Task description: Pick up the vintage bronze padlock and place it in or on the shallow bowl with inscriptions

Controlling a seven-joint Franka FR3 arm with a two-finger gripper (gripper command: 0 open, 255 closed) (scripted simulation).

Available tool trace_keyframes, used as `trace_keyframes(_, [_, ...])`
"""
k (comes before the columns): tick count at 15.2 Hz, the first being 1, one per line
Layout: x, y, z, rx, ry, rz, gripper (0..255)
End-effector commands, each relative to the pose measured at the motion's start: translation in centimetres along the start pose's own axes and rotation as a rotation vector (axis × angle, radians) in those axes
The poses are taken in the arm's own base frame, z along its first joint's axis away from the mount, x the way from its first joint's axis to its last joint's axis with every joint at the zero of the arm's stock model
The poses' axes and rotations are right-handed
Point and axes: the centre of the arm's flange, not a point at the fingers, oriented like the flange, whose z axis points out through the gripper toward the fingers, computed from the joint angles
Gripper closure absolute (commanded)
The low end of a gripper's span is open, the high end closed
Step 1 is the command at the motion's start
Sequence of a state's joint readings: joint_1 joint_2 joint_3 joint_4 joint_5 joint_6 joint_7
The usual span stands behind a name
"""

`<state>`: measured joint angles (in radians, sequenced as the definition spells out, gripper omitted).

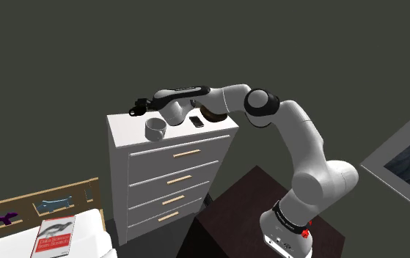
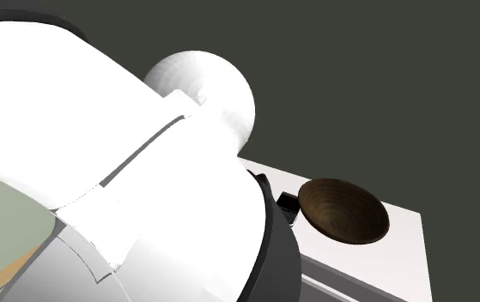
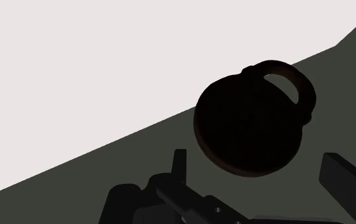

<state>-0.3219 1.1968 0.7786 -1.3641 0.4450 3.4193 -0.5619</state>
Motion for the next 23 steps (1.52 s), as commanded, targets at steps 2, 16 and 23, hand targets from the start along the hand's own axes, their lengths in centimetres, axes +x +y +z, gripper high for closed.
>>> trace_keyframes(2, [0.0, 0.0, 0.0, 0.000, 0.000, 0.000, 255])
trace_keyframes(16, [1.8, -1.3, -1.3, 0.000, 0.000, 0.000, 255])
trace_keyframes(23, [4.4, -3.2, -3.2, 0.000, 0.000, 0.000, 255])
